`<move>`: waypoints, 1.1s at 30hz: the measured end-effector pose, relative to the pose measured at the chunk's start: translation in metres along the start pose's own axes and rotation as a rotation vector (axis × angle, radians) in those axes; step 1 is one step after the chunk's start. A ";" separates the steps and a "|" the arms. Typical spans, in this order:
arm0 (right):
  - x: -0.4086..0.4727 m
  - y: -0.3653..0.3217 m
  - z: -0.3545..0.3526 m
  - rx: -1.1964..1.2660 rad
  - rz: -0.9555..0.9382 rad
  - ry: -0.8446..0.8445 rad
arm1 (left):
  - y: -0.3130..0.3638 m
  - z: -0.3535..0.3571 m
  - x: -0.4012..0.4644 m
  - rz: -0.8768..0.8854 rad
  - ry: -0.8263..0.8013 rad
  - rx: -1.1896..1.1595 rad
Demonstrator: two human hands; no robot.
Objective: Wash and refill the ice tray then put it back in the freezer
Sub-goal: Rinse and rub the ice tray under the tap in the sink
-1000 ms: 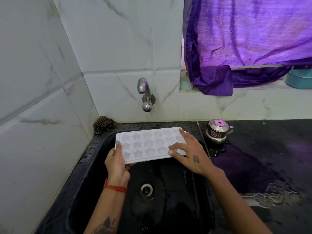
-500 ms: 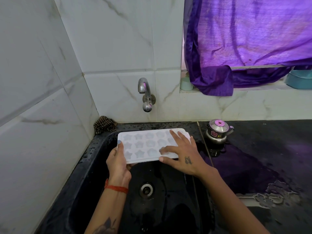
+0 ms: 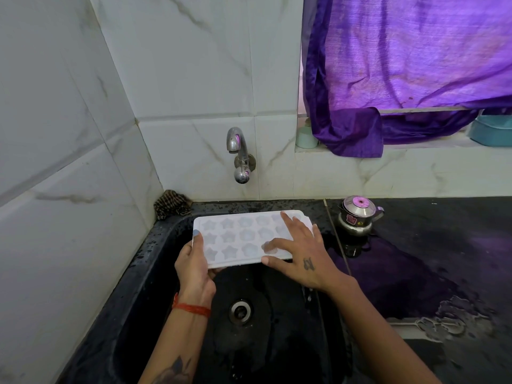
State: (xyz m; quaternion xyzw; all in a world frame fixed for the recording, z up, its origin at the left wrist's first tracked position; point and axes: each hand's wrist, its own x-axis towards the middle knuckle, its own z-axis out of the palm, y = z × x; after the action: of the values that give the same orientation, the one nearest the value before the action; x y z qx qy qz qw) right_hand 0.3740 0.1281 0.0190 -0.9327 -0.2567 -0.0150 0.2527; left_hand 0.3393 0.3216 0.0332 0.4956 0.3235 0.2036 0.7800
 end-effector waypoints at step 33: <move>0.002 -0.025 -0.009 0.128 -0.054 0.003 | -0.002 0.004 0.000 0.004 0.006 -0.005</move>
State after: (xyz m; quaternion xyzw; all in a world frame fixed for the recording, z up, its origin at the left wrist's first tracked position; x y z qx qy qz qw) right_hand 0.3646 0.1434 0.0384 -0.9074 -0.2820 -0.0069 0.3116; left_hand 0.3423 0.3182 0.0326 0.4938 0.3245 0.2074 0.7797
